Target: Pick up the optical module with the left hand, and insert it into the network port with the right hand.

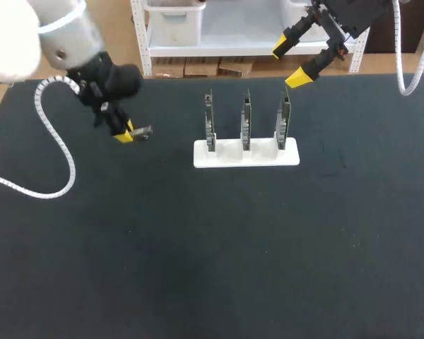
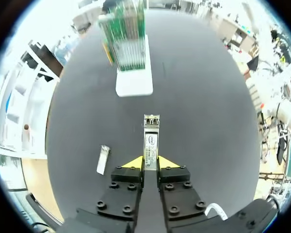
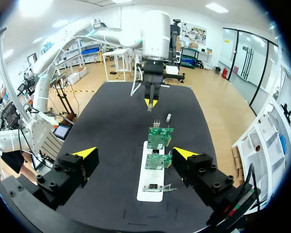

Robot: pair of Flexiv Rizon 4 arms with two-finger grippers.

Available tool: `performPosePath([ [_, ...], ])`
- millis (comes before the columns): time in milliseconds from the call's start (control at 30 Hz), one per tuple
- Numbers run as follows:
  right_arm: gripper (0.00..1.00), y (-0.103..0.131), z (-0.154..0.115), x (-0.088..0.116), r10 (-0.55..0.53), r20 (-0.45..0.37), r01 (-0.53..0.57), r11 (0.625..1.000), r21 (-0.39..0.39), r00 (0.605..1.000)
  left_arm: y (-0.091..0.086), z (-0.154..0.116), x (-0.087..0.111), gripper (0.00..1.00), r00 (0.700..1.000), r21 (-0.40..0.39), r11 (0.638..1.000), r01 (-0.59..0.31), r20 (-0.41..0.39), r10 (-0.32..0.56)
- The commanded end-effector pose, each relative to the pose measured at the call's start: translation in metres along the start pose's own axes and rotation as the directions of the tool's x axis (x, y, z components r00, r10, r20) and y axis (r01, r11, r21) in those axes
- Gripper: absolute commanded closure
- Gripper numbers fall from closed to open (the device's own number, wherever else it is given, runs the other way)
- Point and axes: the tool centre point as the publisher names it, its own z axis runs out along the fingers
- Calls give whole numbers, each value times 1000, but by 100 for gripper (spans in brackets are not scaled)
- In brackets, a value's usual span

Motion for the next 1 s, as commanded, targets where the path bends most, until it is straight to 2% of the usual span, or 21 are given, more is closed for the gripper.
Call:
performPosePath([
  [33, 0, 2, 0, 0, 0, 1, 0, 1000, 6, 1000, -11, -17, -6, 100, 989, -25, 1000, -10, 145, 13],
  [233, 0, 2, 0, 0, 0, 1, 0, 1000, 6, 1000, -18, -37, -33, 100, 961, -57, 998, -33, 272, 47],
  [467, 0, 2, 0, 0, 0, 1, 0, 1000, 6, 1000, -24, -60, -52, 100, 898, -53, 998, -31, 437, 51],
  [733, 0, 2, 0, 0, 0, 1, 0, 1000, 6, 1000, -23, -75, -59, 100, 861, -69, 997, -25, 506, 57],
  [833, 0, 2, 0, 0, 0, 1, 0, 1000, 6, 1000, -21, -79, -57, 100, 833, -69, 997, -32, 550, 65],
  [1000, 0, 2, 0, 0, 0, 1, 0, 1000, 6, 1000, -21, -79, -57, 100, 833, -69, 997, -32, 550, 65],
])
